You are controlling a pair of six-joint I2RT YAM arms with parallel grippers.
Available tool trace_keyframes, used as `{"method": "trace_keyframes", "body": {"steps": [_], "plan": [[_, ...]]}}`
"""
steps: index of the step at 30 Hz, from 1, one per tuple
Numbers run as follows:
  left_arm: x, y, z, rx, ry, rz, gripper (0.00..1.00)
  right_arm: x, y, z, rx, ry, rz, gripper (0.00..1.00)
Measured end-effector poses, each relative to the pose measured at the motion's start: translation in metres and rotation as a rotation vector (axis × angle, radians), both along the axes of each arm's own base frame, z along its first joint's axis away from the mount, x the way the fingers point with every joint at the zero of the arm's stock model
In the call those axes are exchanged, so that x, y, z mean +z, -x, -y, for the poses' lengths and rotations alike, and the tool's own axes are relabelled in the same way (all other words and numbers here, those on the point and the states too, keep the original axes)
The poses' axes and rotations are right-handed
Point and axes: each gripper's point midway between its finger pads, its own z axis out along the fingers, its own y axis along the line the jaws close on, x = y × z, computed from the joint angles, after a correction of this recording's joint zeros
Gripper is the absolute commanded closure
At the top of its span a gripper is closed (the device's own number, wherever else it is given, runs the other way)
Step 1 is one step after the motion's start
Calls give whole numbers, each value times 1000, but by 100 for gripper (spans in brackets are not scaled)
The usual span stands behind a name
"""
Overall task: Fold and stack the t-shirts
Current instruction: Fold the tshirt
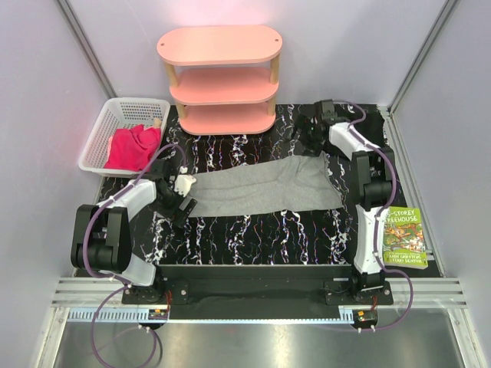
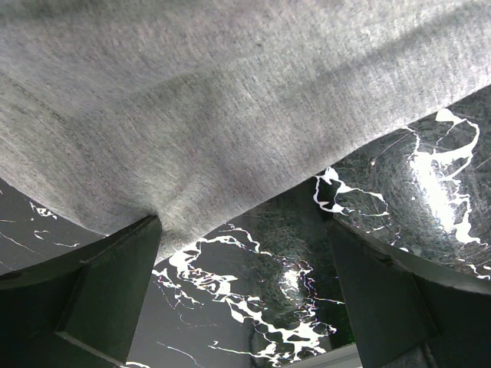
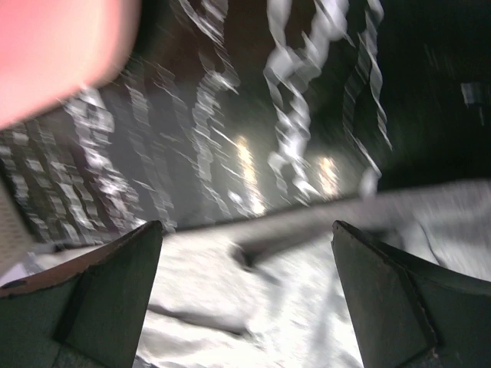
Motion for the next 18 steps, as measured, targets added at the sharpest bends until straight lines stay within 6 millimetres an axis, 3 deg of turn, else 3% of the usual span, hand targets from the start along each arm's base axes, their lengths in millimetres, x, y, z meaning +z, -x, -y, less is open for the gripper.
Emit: {"method": "trace_keyframes", "body": {"steps": [3,5,9,13,15,18], "plan": [[0,0,0,0,0,0,1,33,-27,-3,19,-13,74,0],[0,0,0,0,0,0,1,69,-46,-8,44,-37,155,0],[0,0,0,0,0,0,1,118,-49,-18,97,-106,242,0],[1,1,0,3,2,-4,1,121,-13,-17,90,-132,180,0],[4,3,1,9,8,-16,1,107,18,-9,58,-115,107,0],[24,-5,6,16,30,-4,1,83,64,6,5,-69,2,0]]}}
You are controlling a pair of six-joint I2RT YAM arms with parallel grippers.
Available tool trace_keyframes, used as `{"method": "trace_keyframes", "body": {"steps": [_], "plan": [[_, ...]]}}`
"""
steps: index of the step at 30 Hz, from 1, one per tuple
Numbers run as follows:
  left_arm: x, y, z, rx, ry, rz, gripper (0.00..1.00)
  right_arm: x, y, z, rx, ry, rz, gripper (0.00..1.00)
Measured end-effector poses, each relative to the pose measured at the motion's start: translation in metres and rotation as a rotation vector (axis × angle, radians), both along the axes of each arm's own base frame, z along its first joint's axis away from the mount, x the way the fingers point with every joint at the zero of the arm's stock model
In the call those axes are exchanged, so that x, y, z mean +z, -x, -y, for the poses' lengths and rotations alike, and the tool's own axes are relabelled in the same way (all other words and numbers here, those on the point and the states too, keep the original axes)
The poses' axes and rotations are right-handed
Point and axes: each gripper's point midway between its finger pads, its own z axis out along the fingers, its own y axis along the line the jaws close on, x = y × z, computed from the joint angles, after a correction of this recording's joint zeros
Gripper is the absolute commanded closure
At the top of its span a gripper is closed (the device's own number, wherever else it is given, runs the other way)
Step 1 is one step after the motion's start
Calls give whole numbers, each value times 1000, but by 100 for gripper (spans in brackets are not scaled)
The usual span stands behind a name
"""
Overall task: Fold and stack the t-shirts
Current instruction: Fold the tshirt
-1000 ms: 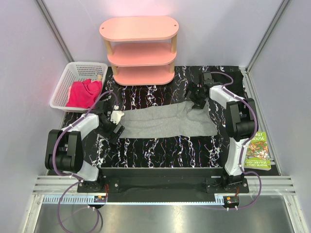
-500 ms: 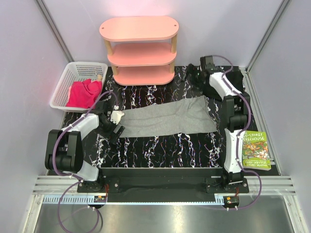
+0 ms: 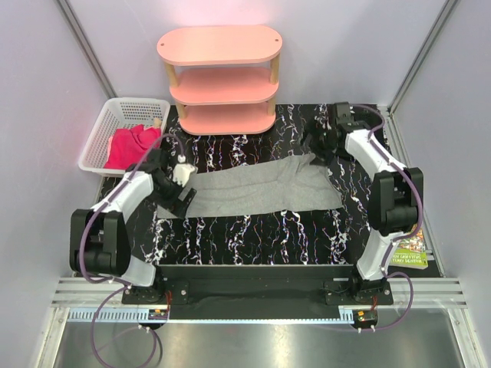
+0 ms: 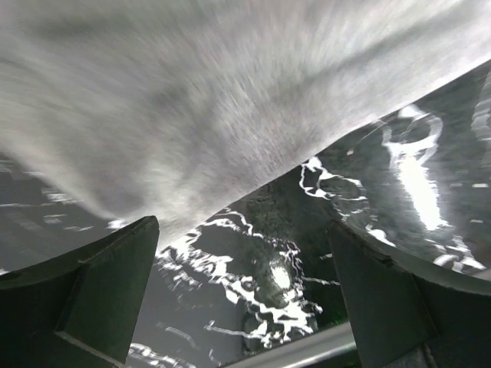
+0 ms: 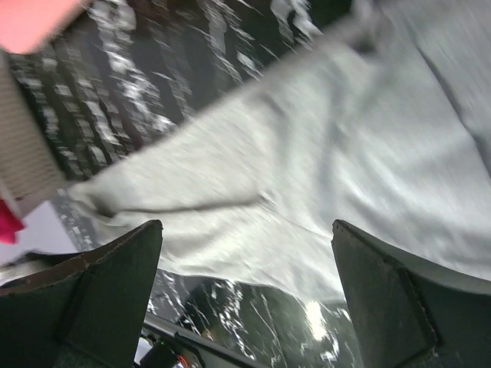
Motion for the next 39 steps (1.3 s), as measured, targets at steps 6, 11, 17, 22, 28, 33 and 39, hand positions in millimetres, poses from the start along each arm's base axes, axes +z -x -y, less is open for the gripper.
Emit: {"method": "trace_keyframes", "body": {"steps": [6,11,17,22,28,33,39], "plan": [[77,-49,28,-49,65,189,1,-49,47,19,-63,72,-153,0],[92,-58,68,-148,98,229,1,-81,75,27,-91,109,-254,0],[23,-59,86,-198,38,31,1,-96,87,34,-113,135,-299,0],[-20,-63,71,-173,-43,-63,1,-98,87,35,-118,146,-300,0],[-22,-72,58,-142,-52,-29,1,-111,87,37,-121,160,-341,0],[-23,-46,40,-125,-54,-9,1,-113,79,36,-122,155,-363,0],[-22,11,26,-123,-52,-38,1,-112,61,39,-130,120,-385,0]]}}
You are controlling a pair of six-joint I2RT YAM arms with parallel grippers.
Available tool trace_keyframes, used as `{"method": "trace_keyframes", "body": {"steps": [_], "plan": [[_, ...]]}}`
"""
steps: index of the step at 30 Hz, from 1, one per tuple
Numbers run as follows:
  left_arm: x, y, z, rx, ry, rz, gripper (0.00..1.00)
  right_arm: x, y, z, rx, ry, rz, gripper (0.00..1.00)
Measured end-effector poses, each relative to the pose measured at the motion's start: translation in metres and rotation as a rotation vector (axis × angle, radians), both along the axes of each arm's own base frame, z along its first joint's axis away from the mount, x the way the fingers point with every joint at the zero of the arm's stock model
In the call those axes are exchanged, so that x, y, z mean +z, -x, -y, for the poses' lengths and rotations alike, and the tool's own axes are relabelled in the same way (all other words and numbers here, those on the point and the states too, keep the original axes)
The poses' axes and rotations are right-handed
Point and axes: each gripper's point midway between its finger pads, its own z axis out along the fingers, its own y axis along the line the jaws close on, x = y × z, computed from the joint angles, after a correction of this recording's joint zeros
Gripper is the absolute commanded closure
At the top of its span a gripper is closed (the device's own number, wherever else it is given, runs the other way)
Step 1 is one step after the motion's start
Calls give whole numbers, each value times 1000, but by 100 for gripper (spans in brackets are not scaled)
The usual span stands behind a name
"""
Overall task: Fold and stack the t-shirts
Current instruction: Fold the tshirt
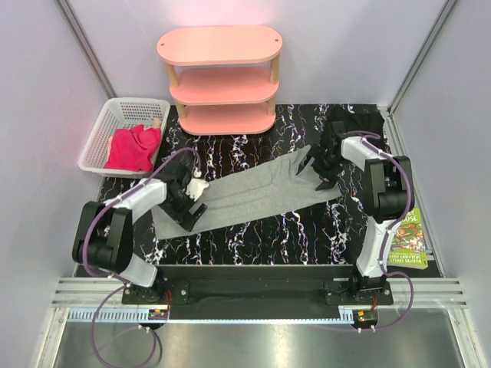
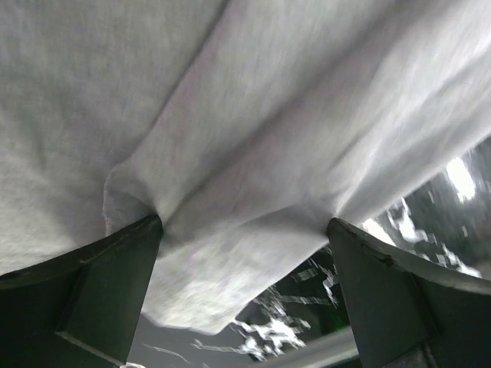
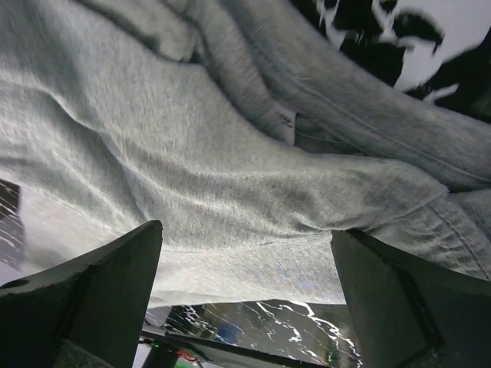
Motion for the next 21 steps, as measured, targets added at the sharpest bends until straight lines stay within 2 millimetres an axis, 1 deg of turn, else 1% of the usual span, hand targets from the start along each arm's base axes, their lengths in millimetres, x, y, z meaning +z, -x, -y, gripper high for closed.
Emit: {"method": "trace_keyframes", "body": {"steps": [3,5,9,11,16,18,19,21], "plan": [[3,20,-1,-4,14,-21,1,1,-16,7,-23,-13,12,0],[6,27,-1,-6,23,-32,1,2,-26,12,-37,-22,16,0],[9,36,5,-21,38,-64,1,3,-58,20,-57,-27,41,0],[12,40,12,-42,52,-89,1,5,-80,21,-61,-30,74,0],[22,33,43,-124,93,-121,1,9,-120,16,-53,-61,131,0],[20,32,57,-163,108,-149,1,10,-132,14,-49,-72,150,0],[19,33,60,-174,109,-154,1,10,-137,13,-47,-75,160,0],[14,42,71,-213,118,-201,1,12,-150,11,-39,-87,183,0]]}}
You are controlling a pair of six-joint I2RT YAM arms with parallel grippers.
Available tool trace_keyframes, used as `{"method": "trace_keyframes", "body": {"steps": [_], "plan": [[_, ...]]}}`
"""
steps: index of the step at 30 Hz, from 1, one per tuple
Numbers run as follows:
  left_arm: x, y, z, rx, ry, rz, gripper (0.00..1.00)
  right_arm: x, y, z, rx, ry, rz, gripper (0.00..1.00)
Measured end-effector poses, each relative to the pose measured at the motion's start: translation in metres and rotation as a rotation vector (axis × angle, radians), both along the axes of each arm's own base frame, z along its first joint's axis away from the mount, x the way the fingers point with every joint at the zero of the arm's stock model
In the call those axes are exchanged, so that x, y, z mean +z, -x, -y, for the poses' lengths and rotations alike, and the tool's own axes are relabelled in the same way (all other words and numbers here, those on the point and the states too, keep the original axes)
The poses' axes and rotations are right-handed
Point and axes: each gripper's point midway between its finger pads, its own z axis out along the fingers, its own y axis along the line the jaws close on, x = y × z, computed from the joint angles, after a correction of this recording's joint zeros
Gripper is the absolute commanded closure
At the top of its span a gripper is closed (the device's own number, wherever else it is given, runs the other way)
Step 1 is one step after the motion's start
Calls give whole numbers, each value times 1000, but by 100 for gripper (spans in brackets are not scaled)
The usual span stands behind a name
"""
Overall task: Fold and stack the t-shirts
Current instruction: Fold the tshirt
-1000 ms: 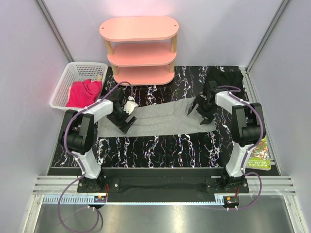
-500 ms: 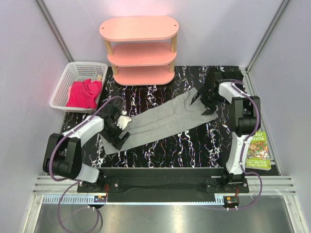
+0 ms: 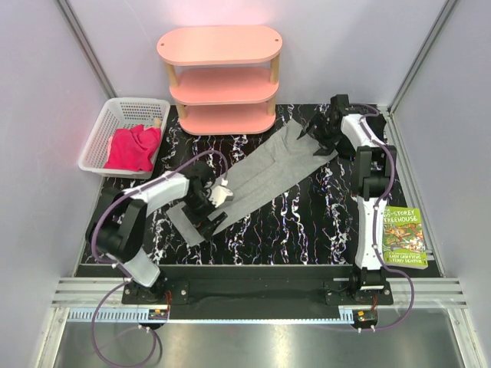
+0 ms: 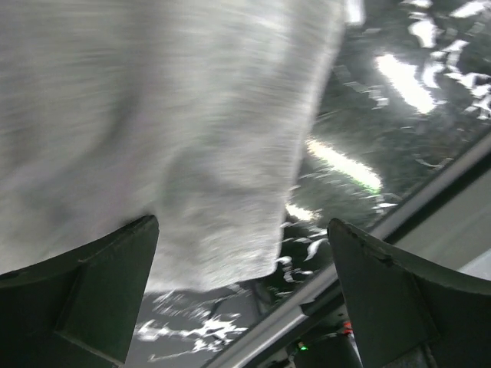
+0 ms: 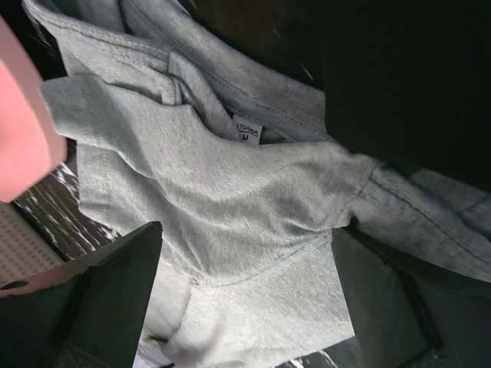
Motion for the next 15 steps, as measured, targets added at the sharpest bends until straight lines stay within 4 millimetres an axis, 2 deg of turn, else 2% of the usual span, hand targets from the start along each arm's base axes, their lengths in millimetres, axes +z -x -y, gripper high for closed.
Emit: {"method": "trace_keyframes", "body": {"steps": [2,8,11,15], "plan": [[-6,12,8,-48,-16,-50,1,0,-13,-2,7,-8,26,0],[1,29,37,-163,2,-112,1,5,-43,-8,26,-33,87,0],[19,33,52,-192,55,-156,1,5,-48,-7,31,-30,98,0],[62,23,77,-233,170,-154,1,6,-52,-7,35,-30,102,0]]}}
